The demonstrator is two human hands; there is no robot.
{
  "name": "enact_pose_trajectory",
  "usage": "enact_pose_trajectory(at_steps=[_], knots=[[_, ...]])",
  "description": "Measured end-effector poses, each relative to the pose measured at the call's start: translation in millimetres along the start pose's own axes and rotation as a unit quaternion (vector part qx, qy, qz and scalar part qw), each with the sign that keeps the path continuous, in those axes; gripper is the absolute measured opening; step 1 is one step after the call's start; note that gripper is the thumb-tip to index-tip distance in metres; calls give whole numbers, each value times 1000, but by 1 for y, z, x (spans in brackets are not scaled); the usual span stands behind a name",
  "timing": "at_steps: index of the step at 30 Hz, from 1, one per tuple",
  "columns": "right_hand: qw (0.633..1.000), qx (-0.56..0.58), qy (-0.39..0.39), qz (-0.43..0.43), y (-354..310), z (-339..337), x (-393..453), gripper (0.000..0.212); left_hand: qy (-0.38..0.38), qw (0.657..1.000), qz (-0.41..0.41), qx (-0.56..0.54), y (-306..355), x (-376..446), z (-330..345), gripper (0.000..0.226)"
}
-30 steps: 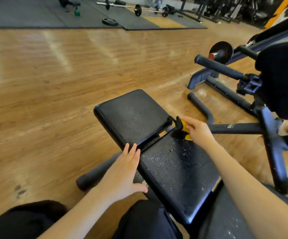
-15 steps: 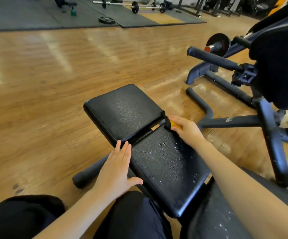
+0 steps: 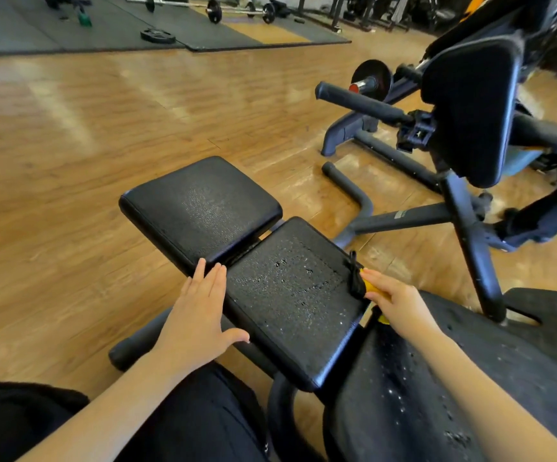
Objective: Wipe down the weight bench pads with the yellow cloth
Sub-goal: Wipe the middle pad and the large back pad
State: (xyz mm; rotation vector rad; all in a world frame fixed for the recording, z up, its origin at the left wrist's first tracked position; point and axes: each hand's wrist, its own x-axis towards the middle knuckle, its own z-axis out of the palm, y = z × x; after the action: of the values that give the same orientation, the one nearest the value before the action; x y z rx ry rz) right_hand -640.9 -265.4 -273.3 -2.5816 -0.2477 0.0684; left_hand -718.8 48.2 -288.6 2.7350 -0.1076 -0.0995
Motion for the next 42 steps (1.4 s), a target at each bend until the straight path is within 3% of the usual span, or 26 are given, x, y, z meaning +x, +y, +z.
enact_pose_trajectory(at_steps=[7,12,17,28,36,42], knots=[[998,-14,36,-52,-52,1,31,40,31,998,-25,-57,13,-23,14,120],[991,-53,-59,-109,-99,22,91,40,38,996,-24,-72,15,-30,15,121],[989,-55,-60,-120,-76,32,79,44,42,987,-68,-142,28,-34,25,122],[996,-54,4,-69,-11,13,-19,43,40,983,-102,-147,43,-30,26,125],[978,-166,-55,-117,-60,28,31,51,42,975,-111,-188,47,-28,27,123],[985,-71,-60,-146,-106,61,90,49,33,983,-98,-151,39,-26,32,125]])
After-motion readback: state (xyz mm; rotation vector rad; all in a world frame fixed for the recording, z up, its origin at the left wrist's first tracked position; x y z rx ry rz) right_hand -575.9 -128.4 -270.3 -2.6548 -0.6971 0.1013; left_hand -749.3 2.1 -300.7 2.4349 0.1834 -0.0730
